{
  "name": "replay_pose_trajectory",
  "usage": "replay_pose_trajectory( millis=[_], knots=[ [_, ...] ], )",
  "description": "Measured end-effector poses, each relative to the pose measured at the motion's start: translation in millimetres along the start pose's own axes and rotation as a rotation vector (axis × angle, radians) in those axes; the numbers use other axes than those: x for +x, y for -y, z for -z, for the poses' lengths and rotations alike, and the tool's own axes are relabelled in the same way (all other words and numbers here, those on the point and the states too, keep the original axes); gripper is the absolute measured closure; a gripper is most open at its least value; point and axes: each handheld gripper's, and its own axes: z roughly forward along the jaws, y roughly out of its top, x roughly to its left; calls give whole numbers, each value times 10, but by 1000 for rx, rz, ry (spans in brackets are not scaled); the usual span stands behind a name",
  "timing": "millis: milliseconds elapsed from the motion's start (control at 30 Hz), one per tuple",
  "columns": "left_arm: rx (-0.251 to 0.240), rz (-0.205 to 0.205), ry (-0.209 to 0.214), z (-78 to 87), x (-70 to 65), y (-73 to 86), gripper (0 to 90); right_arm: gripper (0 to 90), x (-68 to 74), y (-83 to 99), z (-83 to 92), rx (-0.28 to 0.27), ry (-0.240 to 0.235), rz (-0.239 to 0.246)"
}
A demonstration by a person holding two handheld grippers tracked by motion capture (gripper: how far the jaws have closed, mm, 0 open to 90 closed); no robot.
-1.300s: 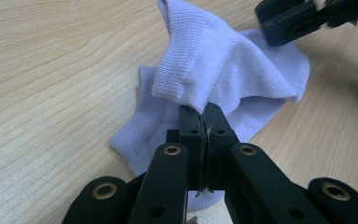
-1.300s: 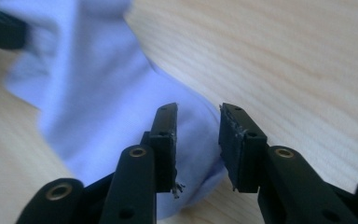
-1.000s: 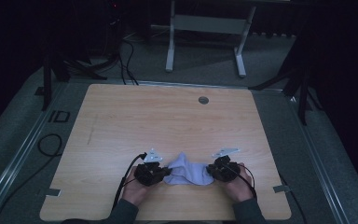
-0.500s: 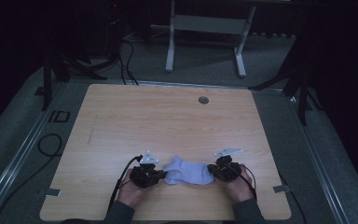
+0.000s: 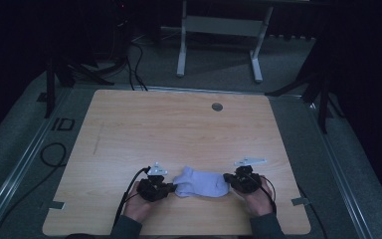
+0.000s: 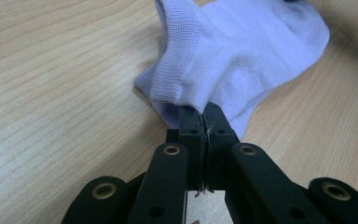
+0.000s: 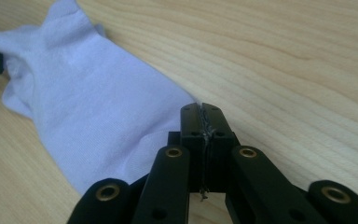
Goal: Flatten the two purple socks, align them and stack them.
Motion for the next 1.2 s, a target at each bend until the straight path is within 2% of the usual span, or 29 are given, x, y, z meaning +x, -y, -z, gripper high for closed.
replay_pose_trajectory(
  millis=[267,467,633,700,800,900,967,1100,1133,1200],
  knots=[
    [29,-7,5,-24,-22,12,884,891,-44,11,12,-19,16,-25],
    [59,-18,7,-44,-45,18,884,889,-73,43,-52,1,37,-42],
    [45,-19,36,20,-86,-6,884,884,-66,55,-96,11,48,-38],
    [37,-9,60,44,-98,-13,883,883,-66,58,-104,12,49,-39],
    [55,-2,76,34,-108,-10,883,881,-63,61,-112,13,52,-46],
    [98,-16,56,-12,-106,6,880,871,-64,61,-114,13,51,-46],
    [116,-27,25,-40,-115,18,857,846,-63,61,-116,18,50,-44],
    [105,-52,-33,-26,-123,6,769,740,-59,60,-109,13,52,-39],
    [102,-50,-39,-23,-116,6,727,695,-57,58,-100,3,48,-41],
    [92,-41,-49,-15,-94,8,706,646,-56,51,-82,-11,47,-45]
  ],
)
